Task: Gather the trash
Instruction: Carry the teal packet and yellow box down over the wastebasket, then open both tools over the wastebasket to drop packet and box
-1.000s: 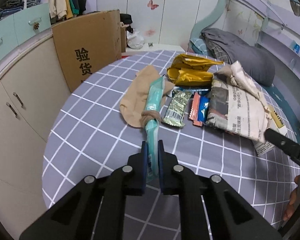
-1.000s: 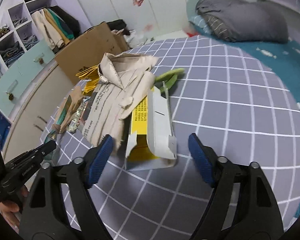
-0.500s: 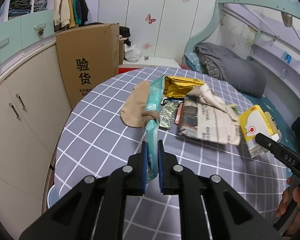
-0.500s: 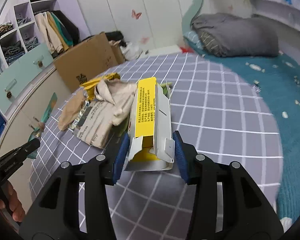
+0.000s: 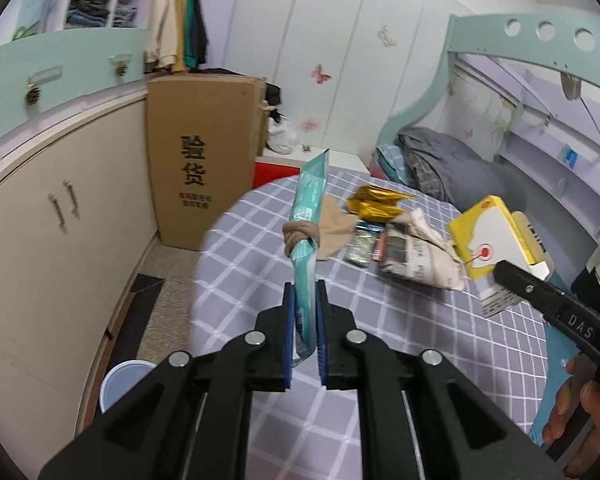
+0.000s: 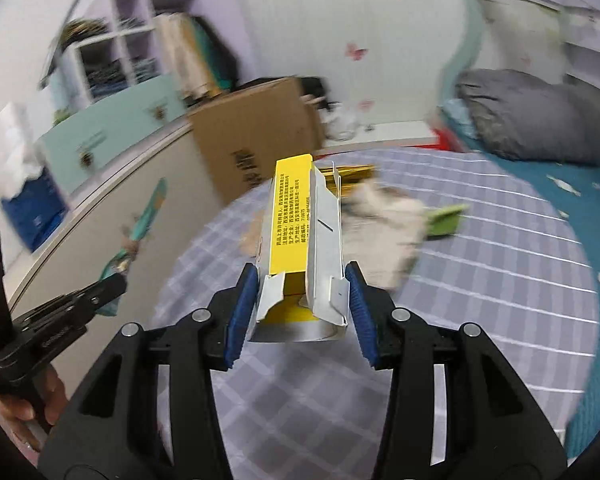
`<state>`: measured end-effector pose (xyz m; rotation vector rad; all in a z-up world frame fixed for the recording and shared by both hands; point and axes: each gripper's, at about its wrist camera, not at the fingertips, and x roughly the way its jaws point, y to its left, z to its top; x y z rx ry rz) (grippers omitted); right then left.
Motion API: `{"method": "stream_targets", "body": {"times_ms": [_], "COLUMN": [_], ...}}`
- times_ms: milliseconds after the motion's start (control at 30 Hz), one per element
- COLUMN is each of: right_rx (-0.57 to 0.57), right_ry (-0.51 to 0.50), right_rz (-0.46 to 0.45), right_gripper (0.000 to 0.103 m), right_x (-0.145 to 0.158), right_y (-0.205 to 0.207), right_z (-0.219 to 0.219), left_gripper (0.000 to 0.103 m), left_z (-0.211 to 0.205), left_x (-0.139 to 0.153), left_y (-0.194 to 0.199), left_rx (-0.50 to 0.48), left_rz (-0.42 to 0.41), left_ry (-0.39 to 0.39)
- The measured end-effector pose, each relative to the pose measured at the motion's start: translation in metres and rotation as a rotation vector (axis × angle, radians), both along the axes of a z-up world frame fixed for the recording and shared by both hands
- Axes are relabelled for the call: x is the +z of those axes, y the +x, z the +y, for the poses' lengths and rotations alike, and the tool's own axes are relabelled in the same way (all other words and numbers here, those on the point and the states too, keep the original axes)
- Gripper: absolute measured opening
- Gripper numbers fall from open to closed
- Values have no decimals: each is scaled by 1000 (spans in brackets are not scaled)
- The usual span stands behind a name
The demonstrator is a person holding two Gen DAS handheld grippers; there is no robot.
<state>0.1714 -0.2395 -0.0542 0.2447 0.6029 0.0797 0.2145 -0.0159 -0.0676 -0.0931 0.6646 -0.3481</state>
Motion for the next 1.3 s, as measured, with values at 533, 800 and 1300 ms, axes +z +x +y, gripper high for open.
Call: {"method": "stream_targets", "body": {"times_ms": [533, 800, 1300], "right_rx": [464, 553, 488], "right_ry": [-3, -48, -55], "right_rz": [159, 269, 409], "right_gripper": [44, 46, 72], "right_x": [-69, -132, -212], "right_y": [70, 100, 128], "right_z": [243, 333, 344], "left_gripper": [9, 9, 9], "left_z": [195, 276, 293], "left_x": [-73, -137, -206], "left_y": [1, 14, 37], "left_rx": [330, 469, 476], "left_rz": [153, 291, 448], "left_ry": [-32, -28, 2]}}
